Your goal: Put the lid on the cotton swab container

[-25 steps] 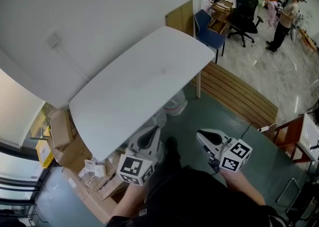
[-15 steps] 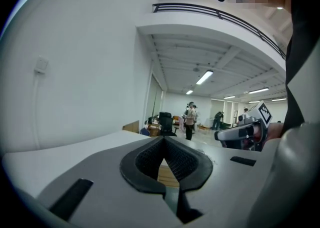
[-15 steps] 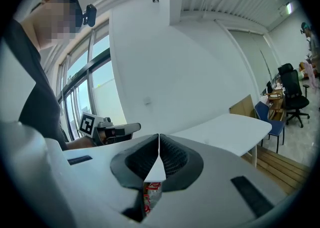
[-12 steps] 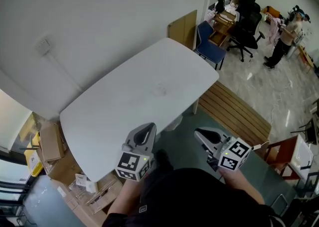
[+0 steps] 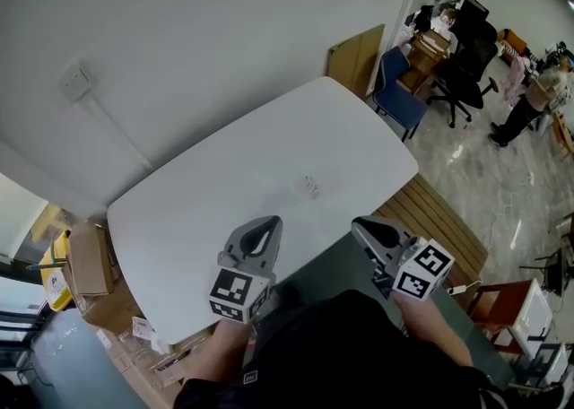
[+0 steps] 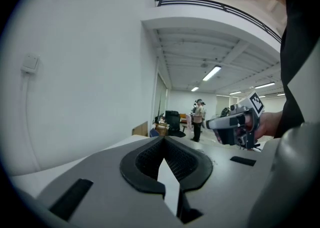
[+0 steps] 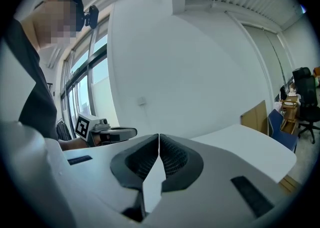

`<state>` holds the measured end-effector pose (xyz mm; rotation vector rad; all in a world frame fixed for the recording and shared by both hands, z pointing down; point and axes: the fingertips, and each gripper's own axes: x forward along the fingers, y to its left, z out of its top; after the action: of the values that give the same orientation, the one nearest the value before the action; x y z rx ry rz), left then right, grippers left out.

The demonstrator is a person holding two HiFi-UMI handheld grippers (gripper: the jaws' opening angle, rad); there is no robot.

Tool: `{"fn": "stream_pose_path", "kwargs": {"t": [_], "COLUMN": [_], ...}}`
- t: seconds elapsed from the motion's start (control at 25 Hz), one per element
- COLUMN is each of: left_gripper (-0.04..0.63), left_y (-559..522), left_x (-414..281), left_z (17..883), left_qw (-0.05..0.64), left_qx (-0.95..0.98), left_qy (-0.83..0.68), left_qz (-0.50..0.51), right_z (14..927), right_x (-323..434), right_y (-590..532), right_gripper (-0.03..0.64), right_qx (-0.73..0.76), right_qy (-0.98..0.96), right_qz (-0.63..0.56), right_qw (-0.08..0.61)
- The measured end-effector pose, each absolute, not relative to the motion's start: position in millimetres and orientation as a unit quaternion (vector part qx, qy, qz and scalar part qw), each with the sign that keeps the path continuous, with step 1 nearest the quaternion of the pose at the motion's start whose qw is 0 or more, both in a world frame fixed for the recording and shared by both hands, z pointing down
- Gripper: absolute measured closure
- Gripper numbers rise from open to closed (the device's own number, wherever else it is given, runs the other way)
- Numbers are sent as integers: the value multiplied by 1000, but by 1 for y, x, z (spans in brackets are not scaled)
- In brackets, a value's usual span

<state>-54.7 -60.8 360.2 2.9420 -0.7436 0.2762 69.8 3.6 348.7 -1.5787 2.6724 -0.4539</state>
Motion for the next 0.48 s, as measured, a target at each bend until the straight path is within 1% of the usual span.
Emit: {"fn": "stream_pose_path", "kwargs": {"t": [0.28,0.4,0.48], "left_gripper": [584,584,584], "left_y": [-105,-129,-142], "left_x": [-11,4,11], "left_z": [369,371,372], "left_qw": [67,62,71], "left_qx": [952,941,928], "left_qy": [-278,-314,-350], "left_qz": [106,111,107], "right_z": [367,374,377], "right_x": [112,127,137], "right_y": [-58,-93,-112], "right_gripper": [600,600,600], "right_qx": [-456,-419,-387], "right_qy": [872,890,904], "right_qz": [-177,-177,-182], "right_qw": [-2,-15,-24]}}
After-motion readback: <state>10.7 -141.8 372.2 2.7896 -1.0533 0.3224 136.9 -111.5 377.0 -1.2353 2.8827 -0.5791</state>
